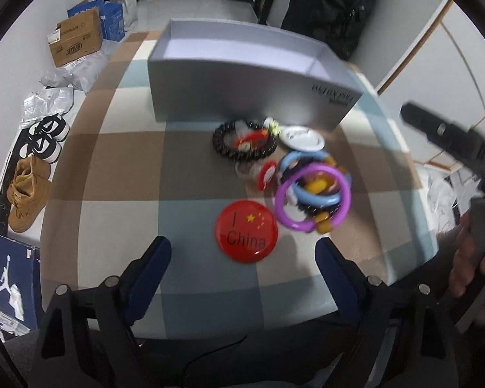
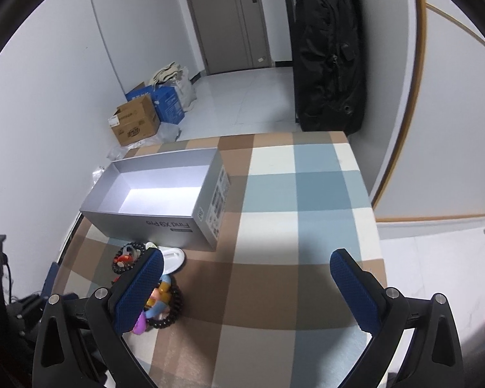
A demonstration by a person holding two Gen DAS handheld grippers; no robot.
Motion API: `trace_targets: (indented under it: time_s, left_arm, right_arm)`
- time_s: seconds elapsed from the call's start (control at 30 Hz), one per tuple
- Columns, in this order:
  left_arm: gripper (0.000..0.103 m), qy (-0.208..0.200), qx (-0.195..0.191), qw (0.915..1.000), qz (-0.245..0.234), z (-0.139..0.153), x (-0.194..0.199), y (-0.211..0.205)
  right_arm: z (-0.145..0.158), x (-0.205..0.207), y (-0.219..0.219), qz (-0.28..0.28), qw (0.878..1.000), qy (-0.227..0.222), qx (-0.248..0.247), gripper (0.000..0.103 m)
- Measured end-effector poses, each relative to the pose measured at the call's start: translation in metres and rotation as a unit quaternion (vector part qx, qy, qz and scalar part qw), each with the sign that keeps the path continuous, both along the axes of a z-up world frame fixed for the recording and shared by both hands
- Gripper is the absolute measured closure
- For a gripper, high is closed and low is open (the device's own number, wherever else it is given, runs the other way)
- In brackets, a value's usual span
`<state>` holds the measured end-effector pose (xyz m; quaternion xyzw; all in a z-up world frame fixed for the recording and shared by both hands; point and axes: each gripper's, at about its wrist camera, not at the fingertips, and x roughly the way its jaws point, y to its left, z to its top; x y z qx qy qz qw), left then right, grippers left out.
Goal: Organize jewelry
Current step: 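Grasp the red China badge with the left gripper while the right gripper grasps the purple bangle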
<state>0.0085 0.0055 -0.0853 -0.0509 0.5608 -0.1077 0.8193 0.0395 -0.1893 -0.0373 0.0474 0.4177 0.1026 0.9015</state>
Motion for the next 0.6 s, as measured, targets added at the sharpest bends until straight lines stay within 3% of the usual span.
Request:
trace_targets:
  time_s: [0.23,0.3,0.4,0.6]
  left_arm:
    - [0.034,-0.022,0.053,0.9981,-0.021,0.006,0.000,-0.013]
    - [0.054,-0.029,0.066,0.9969,-0.032,0.009,0.001,-0.019]
    - [0.066,-0.036,0.078,0.9954,-0.043,0.011,0.001,-0.025]
    - [0.065,-0.031,0.060,0.9967,-0.046,0.007,-0.007,-0.017]
  right_arm:
    - [-0.002,0.002,0.003,0.000,1.000,0.010,0.000,0.000]
    - [-0.003,0.003,0.003,-0.001,1.000,0.013,-0.001,0.000]
    - [-0.003,0.004,0.001,-0.002,1.000,0.013,0.000,0.000]
    - [0.000,0.000,-0.001,-0.001,1.000,0.010,0.004,0.000]
